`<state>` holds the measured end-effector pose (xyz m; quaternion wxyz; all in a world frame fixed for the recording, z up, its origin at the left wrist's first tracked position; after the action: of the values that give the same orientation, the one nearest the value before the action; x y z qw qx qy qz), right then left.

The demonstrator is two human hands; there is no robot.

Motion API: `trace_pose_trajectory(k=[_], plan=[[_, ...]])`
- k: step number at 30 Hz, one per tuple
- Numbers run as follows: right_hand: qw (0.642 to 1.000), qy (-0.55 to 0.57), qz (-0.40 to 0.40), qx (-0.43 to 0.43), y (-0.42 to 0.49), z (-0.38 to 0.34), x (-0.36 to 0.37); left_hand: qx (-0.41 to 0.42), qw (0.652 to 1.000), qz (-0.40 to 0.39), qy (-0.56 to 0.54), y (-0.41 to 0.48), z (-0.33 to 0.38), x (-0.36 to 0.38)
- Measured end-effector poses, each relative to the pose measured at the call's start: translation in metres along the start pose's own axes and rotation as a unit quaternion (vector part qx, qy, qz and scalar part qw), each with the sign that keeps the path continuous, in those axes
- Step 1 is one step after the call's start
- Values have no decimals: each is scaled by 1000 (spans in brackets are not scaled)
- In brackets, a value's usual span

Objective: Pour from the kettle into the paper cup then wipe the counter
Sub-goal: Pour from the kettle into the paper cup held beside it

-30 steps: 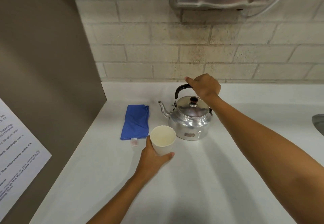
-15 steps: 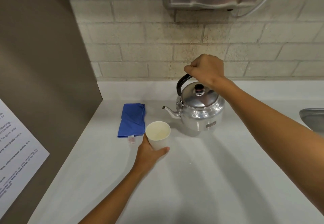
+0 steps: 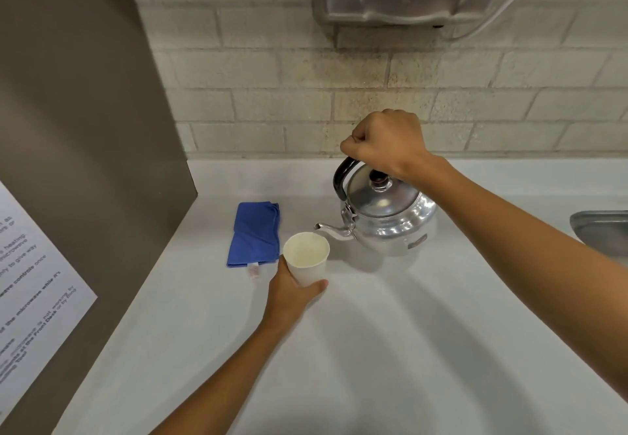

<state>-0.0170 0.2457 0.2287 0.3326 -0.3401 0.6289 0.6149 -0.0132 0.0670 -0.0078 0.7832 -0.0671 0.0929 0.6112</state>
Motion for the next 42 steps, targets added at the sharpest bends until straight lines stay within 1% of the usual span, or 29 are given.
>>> trace_pose_trajectory(k=[4,12,31,42], plan=[[999,-38,-3,-25,-1,-4,-5,4,1000,2,11,0,2,2],[996,-76,-15,-49,-1,-10,-11,5,1000,8,14,0,5,3],[987,-112,-46,-104,2,-38,-14,15,1000,4,-8,-3,9,6],[984,-128,-51,-114,6,-43,-16,18,1000,4,-21,-3,8,6]])
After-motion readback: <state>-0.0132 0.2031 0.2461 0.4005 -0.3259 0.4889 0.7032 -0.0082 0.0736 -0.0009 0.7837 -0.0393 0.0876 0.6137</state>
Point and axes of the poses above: each hand's wrist, its own y-axis towards the middle knuckle, its own x-axis out of the palm, z = x × y, the point moved 3 cm from there along y, towards the middle knuckle, and after that the axes turned 4 degrees about -y, right-handed, at the moved point
